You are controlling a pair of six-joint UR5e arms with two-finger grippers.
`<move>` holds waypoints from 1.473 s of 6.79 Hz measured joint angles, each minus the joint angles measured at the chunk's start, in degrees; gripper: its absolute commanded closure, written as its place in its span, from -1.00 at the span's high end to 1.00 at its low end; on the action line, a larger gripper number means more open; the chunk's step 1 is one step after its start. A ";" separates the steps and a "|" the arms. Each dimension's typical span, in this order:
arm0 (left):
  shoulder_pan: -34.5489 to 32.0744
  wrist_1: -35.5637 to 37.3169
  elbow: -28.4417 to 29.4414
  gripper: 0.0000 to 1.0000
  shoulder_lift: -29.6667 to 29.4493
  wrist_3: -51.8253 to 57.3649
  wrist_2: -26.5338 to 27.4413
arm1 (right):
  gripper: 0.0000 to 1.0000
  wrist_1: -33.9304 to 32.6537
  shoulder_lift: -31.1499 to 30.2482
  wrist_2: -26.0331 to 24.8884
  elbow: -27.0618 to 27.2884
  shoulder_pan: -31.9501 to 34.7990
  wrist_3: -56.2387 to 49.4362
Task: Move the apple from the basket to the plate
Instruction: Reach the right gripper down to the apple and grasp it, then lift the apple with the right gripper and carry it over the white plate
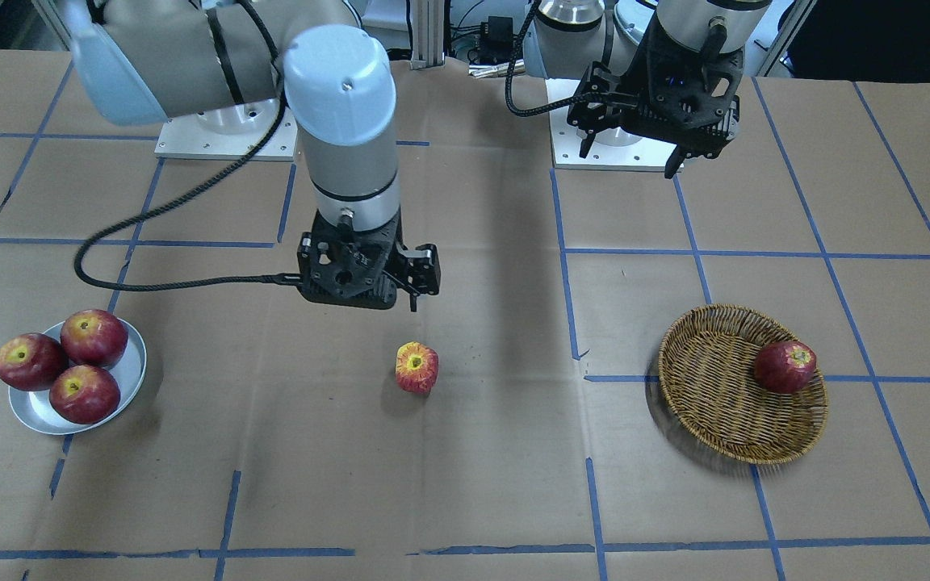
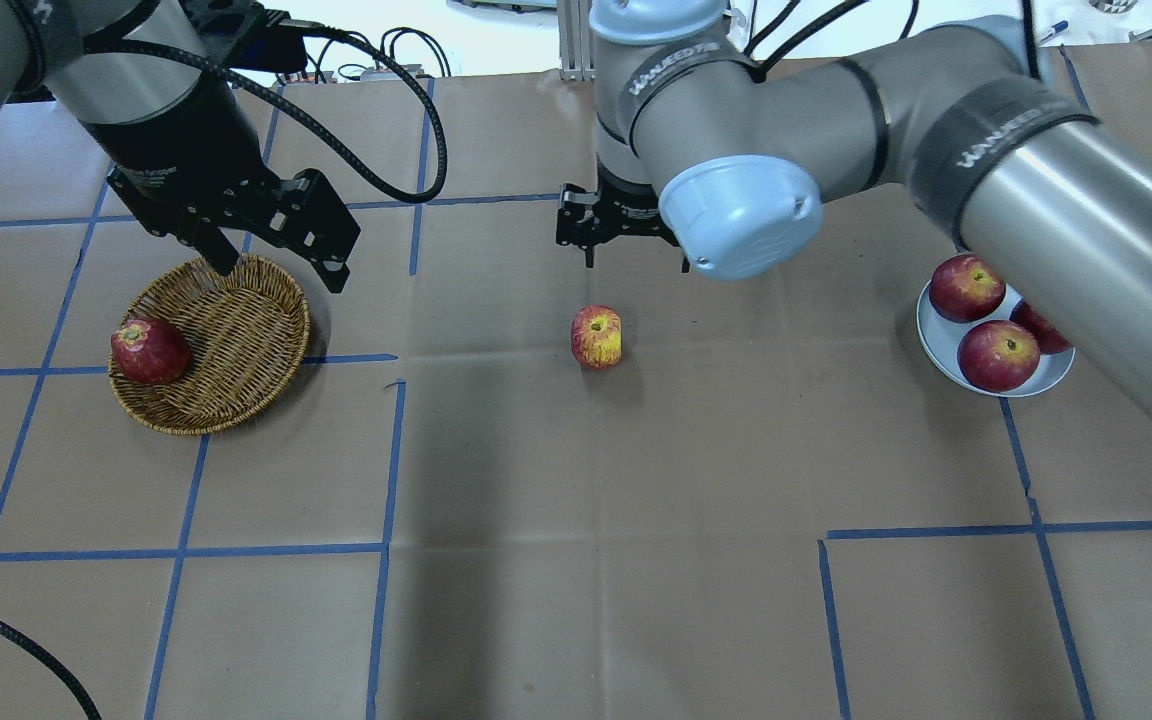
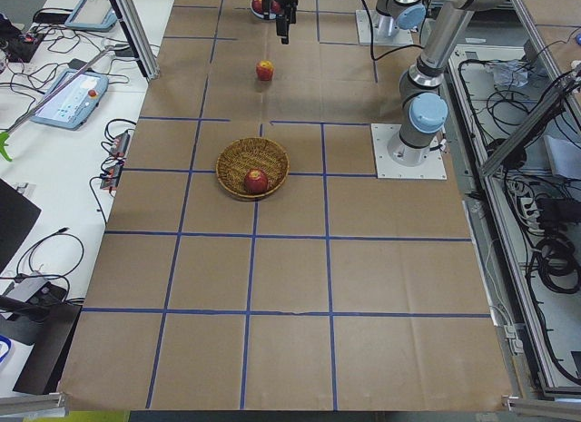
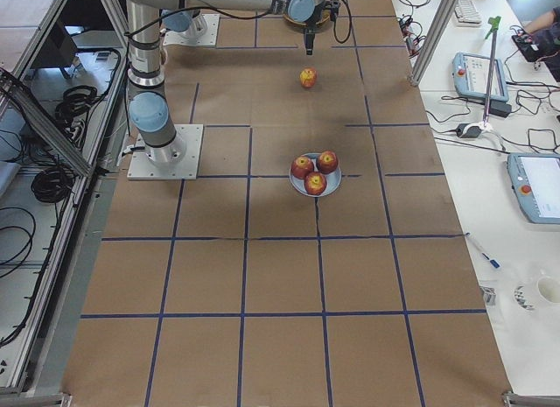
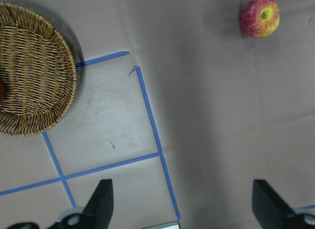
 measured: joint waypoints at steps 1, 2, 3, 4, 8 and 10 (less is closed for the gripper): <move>-0.01 0.20 -0.13 0.98 -0.11 0.02 0.82 | 1.00 -3.29 3.05 -0.15 0.07 1.28 2.31; -0.03 0.82 -0.20 0.98 -0.44 0.02 1.11 | 1.00 -5.83 5.48 -0.34 0.29 1.82 3.29; -0.10 1.86 -0.27 0.98 -0.85 0.05 1.18 | 1.00 -7.32 7.44 -0.45 0.65 1.99 3.36; -0.19 2.53 -0.61 0.98 -0.84 0.09 1.22 | 1.00 -8.85 9.02 -0.61 1.46 2.02 3.21; -0.44 6.23 -7.39 0.98 2.38 0.16 1.35 | 0.41 -16.54 12.57 -3.03 5.25 1.99 2.82; -0.45 7.22 -8.08 0.98 2.26 0.12 1.31 | 0.00 -17.82 13.46 -2.88 5.26 1.98 2.87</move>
